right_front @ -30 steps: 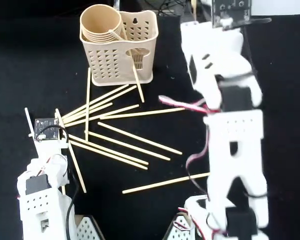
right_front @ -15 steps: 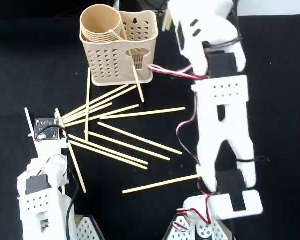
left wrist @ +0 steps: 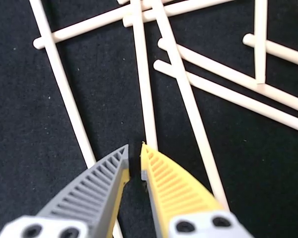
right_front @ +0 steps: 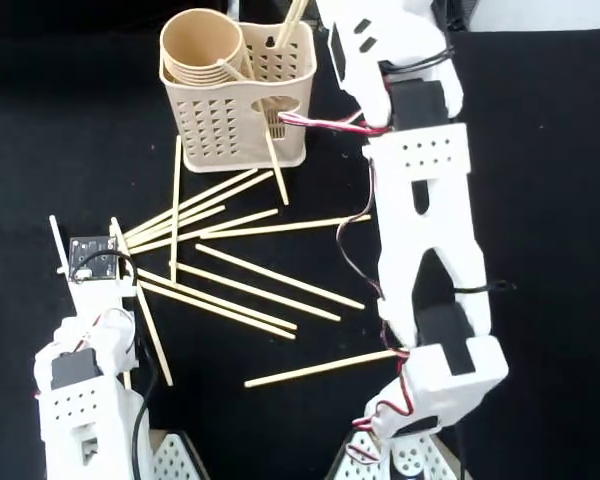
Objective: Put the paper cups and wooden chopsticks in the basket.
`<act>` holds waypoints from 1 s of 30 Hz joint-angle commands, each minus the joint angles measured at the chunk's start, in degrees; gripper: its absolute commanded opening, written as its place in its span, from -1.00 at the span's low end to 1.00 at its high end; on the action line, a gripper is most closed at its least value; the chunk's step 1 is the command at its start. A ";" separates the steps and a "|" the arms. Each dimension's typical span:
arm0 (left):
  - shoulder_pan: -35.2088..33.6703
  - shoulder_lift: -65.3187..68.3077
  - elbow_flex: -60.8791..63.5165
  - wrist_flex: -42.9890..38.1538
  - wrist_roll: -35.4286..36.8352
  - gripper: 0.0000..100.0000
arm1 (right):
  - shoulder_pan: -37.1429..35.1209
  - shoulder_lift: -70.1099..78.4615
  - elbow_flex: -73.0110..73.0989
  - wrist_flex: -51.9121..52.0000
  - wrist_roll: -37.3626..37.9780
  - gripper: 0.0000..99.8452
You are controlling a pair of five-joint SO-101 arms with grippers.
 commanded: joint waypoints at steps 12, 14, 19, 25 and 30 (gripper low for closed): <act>-0.48 -0.53 -0.22 -1.14 -0.35 -0.88 | 1.32 4.88 -0.75 5.10 1.49 -0.98; -0.48 -0.53 -0.22 -1.14 -0.35 -0.88 | 1.23 4.79 1.27 4.92 4.84 -0.98; -0.48 -0.53 -0.22 -1.14 -0.35 -0.88 | 0.35 4.79 4.35 5.19 16.00 -0.97; -0.48 -0.53 -0.22 -1.14 -0.35 -0.88 | 0.18 4.79 4.44 5.19 18.46 -0.78; -0.48 -0.53 -0.22 -1.14 -0.35 -0.88 | 0.18 4.70 3.47 5.63 18.64 -0.60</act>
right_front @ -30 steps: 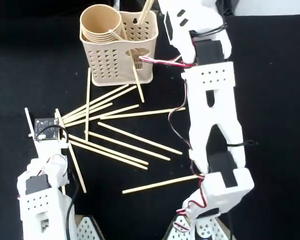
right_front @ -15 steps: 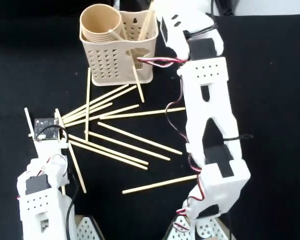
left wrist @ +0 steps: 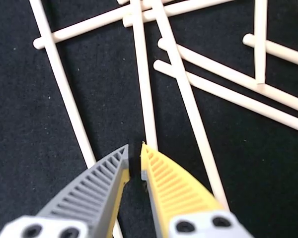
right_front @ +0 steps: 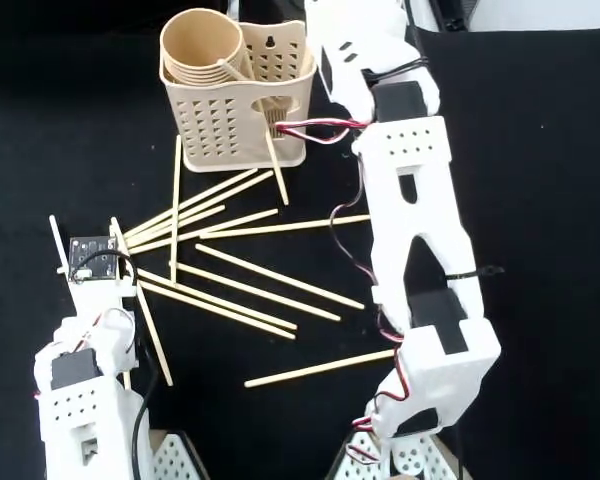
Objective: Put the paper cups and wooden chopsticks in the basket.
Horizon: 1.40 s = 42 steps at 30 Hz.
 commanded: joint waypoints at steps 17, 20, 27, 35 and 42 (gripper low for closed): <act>-0.48 -0.53 -0.22 -1.14 -0.44 -0.88 | 0.26 -3.21 -25.71 35.52 0.79 -0.87; -0.48 -0.53 -0.22 -1.14 -0.44 -0.88 | 0.35 -4.70 -29.49 41.93 0.79 -0.86; -0.48 -0.53 -0.22 -1.14 -0.44 -0.88 | 0.09 -6.02 -34.42 56.44 0.79 -0.56; -0.48 -0.53 -0.31 -1.23 -0.44 -0.88 | -0.09 -6.02 -37.67 69.45 7.30 -0.59; -0.48 -0.53 -0.31 -1.23 -0.35 -0.88 | -2.29 -10.42 -29.49 69.71 8.44 -0.59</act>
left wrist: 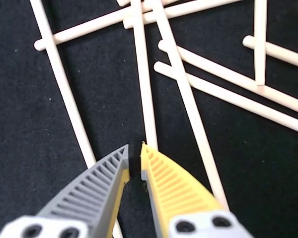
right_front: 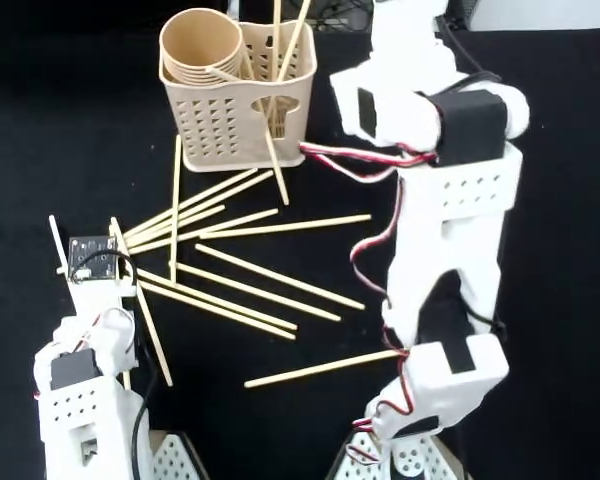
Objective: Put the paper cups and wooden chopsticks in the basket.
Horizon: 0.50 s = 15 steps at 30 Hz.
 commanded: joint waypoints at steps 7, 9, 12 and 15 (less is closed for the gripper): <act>-0.48 -0.53 -0.22 -1.67 -0.35 -0.88 | -12.48 -20.35 35.82 -3.52 3.43 -0.59; -0.48 -0.53 -0.22 -1.67 -0.35 -0.88 | -14.24 -26.77 48.40 -10.46 5.45 -0.58; -0.48 -0.53 -0.22 -1.67 -0.35 -0.88 | -16.26 -35.47 70.29 -23.12 8.53 -0.58; -0.48 -0.53 -0.22 -1.58 -0.35 -0.88 | -16.35 -41.71 90.15 -36.48 9.41 -0.58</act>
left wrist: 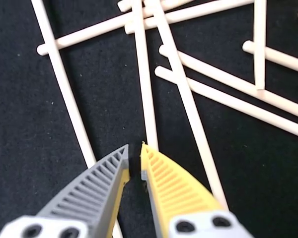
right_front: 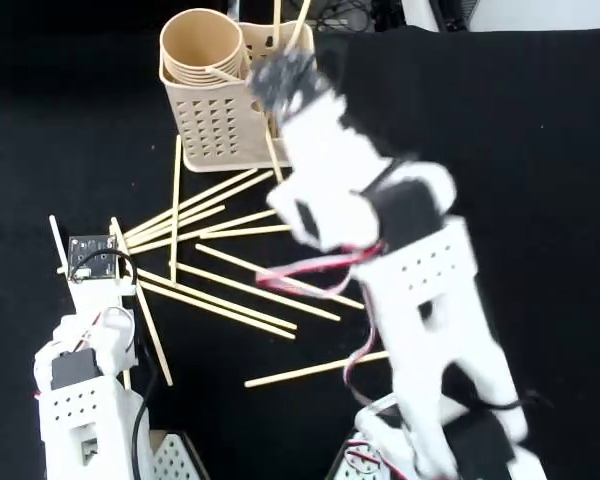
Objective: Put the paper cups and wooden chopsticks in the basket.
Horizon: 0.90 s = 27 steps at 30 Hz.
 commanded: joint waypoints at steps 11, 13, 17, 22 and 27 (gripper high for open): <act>-0.48 -0.53 -0.22 -0.70 -0.35 -0.88 | -10.02 -5.58 38.81 -24.00 7.74 -0.43; -0.48 -0.53 -0.22 -0.70 -0.35 -0.88 | -10.37 -1.98 39.96 -27.69 8.00 -0.48; -0.48 -0.53 -0.22 -0.70 -0.35 -0.88 | -12.04 4.88 39.60 -29.71 8.00 -0.44; -0.48 -0.53 -0.22 -0.70 -0.35 -0.88 | -18.90 11.21 39.08 -29.63 8.00 -0.43; -0.48 -0.53 -0.22 -0.70 -0.35 -0.88 | -19.34 15.25 39.08 -32.35 8.00 -0.43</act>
